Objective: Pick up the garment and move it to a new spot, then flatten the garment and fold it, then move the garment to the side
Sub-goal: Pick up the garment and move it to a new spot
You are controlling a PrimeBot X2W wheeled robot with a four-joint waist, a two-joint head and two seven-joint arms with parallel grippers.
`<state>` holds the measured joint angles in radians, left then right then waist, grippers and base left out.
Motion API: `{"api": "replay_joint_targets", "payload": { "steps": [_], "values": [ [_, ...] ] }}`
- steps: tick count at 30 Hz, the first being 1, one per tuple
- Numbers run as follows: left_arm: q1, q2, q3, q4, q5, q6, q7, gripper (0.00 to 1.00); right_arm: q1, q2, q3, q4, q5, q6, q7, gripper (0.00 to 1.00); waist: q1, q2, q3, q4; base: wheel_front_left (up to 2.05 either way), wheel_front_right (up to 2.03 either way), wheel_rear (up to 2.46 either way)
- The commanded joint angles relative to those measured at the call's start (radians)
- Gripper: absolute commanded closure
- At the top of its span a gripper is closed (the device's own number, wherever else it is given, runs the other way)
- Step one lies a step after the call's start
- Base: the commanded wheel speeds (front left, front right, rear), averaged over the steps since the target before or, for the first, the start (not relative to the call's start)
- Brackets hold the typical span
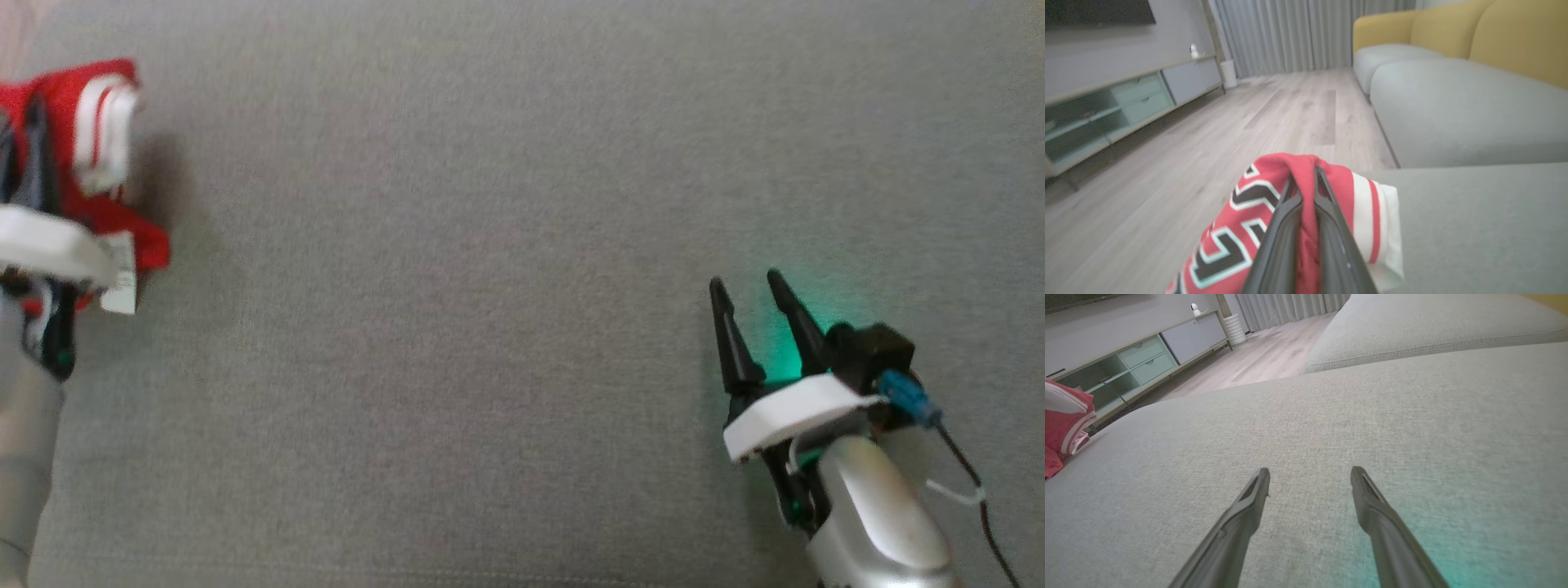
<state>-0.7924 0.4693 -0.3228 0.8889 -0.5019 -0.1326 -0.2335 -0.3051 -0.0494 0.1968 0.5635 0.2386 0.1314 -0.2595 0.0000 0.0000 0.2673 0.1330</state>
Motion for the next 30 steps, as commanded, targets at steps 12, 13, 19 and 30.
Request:
{"api": "replay_joint_targets", "payload": {
  "steps": [12, 13, 19, 30],
  "values": [
    [-0.078, -0.026, -0.133, -0.333, -0.075, 0.002, 0.013, 1.00, 0.055, -0.001, 0.079, -0.036, 0.088, -0.001, -0.002, 0.00, 0.0000, 0.0000, -0.152, -0.218, 0.00, 0.00, 0.00],
    [-0.075, -0.046, -0.142, -0.354, -0.085, 0.002, 0.017, 1.00, 0.056, -0.001, 0.083, -0.036, 0.093, -0.001, -0.002, 0.00, 0.0000, 0.0000, -0.156, -0.237, 0.00, 0.00, 0.00],
    [-0.034, -0.153, -0.179, -0.433, -0.125, 0.006, 0.018, 1.00, 0.059, -0.001, 0.117, -0.044, 0.119, -0.001, -0.002, 0.00, 0.0000, 0.0000, -0.174, -0.358, 0.00, 0.00, 0.00],
    [0.104, -0.234, -0.239, -0.333, -0.099, 0.037, -0.016, 0.00, 0.060, -0.001, 0.131, -0.051, 0.138, -0.001, -0.002, 0.00, 0.0000, 0.0000, -0.163, -0.423, 0.00, 0.00, 0.00]
  ]
}}
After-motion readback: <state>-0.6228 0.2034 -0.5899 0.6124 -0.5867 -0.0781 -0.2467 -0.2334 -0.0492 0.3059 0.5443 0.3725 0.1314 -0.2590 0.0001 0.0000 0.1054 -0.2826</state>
